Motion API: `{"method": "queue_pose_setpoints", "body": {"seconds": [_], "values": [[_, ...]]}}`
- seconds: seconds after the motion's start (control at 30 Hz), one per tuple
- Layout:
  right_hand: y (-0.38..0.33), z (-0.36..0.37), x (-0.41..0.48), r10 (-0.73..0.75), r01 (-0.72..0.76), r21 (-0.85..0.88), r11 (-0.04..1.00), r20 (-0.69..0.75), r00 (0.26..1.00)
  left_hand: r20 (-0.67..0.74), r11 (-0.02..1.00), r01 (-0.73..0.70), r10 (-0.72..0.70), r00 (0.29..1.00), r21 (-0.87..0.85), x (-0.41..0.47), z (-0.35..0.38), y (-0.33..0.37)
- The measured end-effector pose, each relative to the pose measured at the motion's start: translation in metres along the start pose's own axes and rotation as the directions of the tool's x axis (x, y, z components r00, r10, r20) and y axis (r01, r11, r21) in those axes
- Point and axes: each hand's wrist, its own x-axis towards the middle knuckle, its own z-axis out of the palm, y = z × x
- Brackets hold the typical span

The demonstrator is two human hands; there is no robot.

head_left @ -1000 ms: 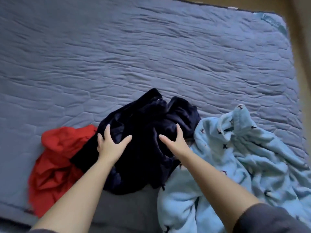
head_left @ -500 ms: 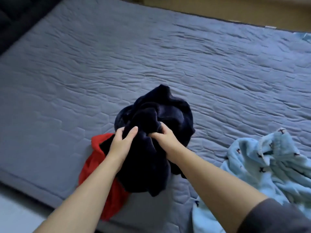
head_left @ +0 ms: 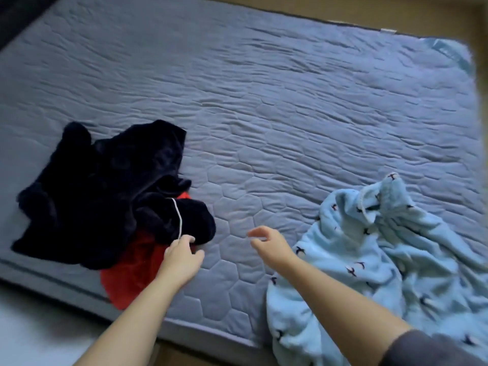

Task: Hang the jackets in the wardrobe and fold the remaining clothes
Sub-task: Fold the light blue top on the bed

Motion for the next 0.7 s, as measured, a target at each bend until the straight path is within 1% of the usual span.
{"method": "queue_pose_setpoints", "body": {"seconds": [0.03, 0.1, 0.17, 0.23, 0.3, 0.37, 0.43, 0.5, 0.53, 0.57, 0.6, 0.63, 0.67, 0.7], "values": [[0.032, -0.019, -0.007, 0.037, -0.039, -0.04, 0.998, -0.053, 0.998, 0.063, 0.999, -0.033, 0.032, 0.997, 0.009, -0.009, 0.031, 0.011], [0.093, -0.055, -0.023, 0.099, -0.109, -0.064, 0.992, -0.133, 0.986, 0.192, 0.996, -0.089, 0.085, 0.978, 0.015, -0.027, 0.091, 0.035], [0.149, -0.086, -0.04, 0.149, -0.173, -0.106, 0.979, -0.209, 0.966, 0.299, 0.994, -0.107, 0.102, 0.949, -0.002, -0.045, 0.147, 0.057], [0.202, -0.115, -0.053, 0.206, -0.259, -0.158, 0.953, -0.292, 0.934, 0.339, 0.996, -0.083, 0.088, 0.937, -0.03, -0.057, 0.196, 0.074], [0.251, -0.142, -0.064, 0.3, -0.382, -0.18, 0.906, -0.362, 0.882, 0.32, 0.998, 0.005, 0.017, 0.947, -0.068, -0.061, 0.236, 0.086], [0.292, -0.161, -0.075, 0.384, -0.478, -0.203, 0.855, -0.372, 0.845, 0.238, 0.993, 0.111, -0.101, 0.966, -0.029, -0.06, 0.266, 0.091], [0.318, -0.167, -0.082, 0.39, -0.479, -0.233, 0.846, -0.341, 0.855, 0.14, 0.985, 0.148, -0.16, 0.977, 0.09, -0.057, 0.285, 0.092], [0.329, -0.162, -0.085, 0.362, -0.434, -0.2, 0.879, -0.314, 0.878, 0.159, 0.984, 0.107, -0.13, 0.979, 0.146, -0.058, 0.291, 0.095], [0.329, -0.159, -0.085, 0.355, -0.416, -0.167, 0.894, -0.302, 0.885, 0.179, 0.984, 0.063, -0.092, 0.98, 0.164, -0.058, 0.29, 0.098], [0.325, -0.156, -0.083, 0.36, -0.41, -0.126, 0.903, -0.296, 0.885, 0.164, 0.982, 0.025, -0.057, 0.985, 0.19, -0.058, 0.285, 0.101], [0.32, -0.153, -0.081, 0.367, -0.407, -0.079, 0.91, -0.299, 0.881, 0.088, 0.979, 0.013, -0.031, 0.996, 0.206, -0.058, 0.277, 0.104], [0.311, -0.151, -0.079, 0.379, -0.405, -0.03, 0.914, -0.291, 0.878, -0.044, 0.982, 0.031, -0.023, 0.999, 0.185, -0.056, 0.264, 0.107], [0.301, -0.149, -0.078, 0.386, -0.393, 0.023, 0.919, -0.25, 0.888, -0.208, 0.991, 0.062, -0.036, 0.977, 0.12, -0.053, 0.249, 0.108], [0.292, -0.146, -0.077, 0.381, -0.369, 0.099, 0.924, -0.157, 0.911, -0.36, 0.995, 0.1, -0.083, 0.929, 0.028, -0.049, 0.231, 0.11]]}}
